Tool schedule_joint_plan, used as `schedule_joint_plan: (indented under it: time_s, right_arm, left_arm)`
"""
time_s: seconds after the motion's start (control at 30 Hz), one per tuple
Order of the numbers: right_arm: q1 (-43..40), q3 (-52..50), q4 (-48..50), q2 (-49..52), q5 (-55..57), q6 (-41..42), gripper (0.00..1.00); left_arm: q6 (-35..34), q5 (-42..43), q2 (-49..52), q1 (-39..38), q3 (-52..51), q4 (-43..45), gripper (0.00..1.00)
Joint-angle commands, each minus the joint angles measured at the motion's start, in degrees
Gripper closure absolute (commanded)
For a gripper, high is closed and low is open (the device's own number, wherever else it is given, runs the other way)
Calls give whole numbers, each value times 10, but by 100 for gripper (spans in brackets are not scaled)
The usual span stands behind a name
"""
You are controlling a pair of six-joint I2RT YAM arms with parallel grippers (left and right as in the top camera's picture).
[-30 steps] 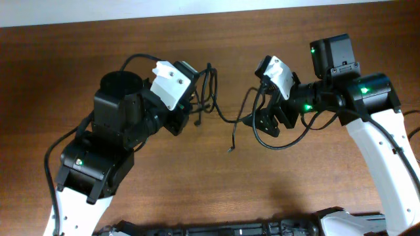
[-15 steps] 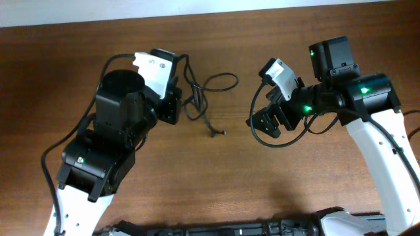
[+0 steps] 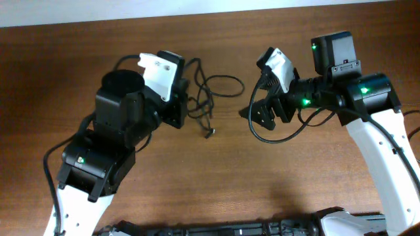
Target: Untangle cables
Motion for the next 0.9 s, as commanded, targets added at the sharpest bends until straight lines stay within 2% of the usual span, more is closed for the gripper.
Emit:
schedule_joint_plan:
  time_s: [0.0,0.27,0.7,0.87]
  right_arm:
    - [3,1,23,-5,-27,3,1]
    - [3,1,39,-5,-44,3,1]
    - [3,1,35,2,-29,6,1]
    - [3,1,53,2,-42,67,1]
  left_arm:
    - [30,146,9,2,9,19,100]
    - [38,214,12,2,9,47,100]
    - [51,257,13,2,9,72,100]
    - [89,308,15,2,9,68,100]
